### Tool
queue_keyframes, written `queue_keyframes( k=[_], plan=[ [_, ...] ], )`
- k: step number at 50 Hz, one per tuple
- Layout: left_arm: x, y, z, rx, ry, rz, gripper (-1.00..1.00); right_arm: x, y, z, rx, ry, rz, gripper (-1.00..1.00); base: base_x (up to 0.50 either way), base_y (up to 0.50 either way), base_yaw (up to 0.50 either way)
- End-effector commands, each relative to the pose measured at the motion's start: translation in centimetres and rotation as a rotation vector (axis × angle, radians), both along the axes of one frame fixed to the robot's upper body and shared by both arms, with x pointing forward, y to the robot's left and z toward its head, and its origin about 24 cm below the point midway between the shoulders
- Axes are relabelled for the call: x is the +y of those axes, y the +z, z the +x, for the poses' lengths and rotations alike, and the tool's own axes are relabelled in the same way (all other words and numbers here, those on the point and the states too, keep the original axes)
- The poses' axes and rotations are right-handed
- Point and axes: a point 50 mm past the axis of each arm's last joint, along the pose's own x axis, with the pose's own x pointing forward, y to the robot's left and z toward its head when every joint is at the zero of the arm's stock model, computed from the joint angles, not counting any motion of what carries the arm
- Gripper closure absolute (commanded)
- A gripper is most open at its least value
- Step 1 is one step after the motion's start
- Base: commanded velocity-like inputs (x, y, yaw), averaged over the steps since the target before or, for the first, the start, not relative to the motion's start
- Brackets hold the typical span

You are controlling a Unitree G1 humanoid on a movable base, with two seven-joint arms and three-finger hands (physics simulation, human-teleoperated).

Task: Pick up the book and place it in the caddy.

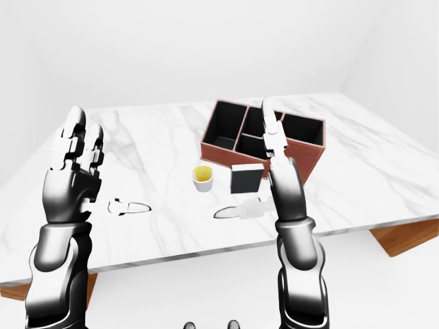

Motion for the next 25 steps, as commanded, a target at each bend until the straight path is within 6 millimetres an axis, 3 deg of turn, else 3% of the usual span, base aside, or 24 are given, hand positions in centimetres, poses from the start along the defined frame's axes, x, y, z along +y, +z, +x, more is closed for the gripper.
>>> queue_keyframes(
  k=[1,25],
  plan=[
    [-0.02,-0.08,-0.25,0.002,0.001,-0.001,-1.00,-0.08,-0.30,-0.03,0.013,-0.008,0.000,-1.00,0.25,-0.03,0.00],
    [-0.21,-0.09,-0.77,-0.001,-0.008,0.004,-1.00,-0.18,-0.50,-0.05,0.024,-0.009,0.003,-1.00,0.25,-0.03,0.00]
  ],
)
